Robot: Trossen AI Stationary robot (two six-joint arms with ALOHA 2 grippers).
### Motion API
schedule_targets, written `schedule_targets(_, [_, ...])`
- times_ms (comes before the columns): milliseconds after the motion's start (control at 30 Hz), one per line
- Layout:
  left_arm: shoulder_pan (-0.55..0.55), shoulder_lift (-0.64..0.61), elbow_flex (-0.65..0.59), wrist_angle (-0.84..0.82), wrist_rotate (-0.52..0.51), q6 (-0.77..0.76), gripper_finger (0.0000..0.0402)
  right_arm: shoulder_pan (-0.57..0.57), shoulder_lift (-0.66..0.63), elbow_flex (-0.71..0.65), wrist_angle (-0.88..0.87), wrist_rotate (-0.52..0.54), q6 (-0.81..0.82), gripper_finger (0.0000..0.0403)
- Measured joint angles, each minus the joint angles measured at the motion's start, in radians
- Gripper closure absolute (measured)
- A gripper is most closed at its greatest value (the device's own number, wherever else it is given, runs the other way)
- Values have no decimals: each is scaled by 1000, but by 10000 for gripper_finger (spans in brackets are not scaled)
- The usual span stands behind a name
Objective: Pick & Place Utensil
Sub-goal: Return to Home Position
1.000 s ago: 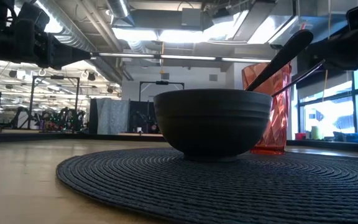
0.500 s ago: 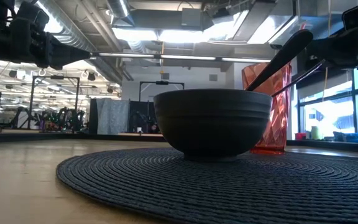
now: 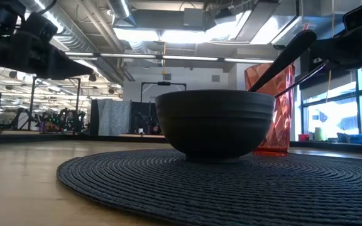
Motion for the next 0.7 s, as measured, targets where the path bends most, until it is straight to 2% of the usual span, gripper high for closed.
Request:
schedule_targets(367, [0,-28,0,39,-60,45,401,1,33,0,3,-42,25,403])
schedule_targets(533, [0,-54,0,11,-46,73,400,1,84,0,-10,73,54,403])
schedule_targets(700, [-8,-57,0,8,-26,67,400,1,144,0,-17,111,58,403])
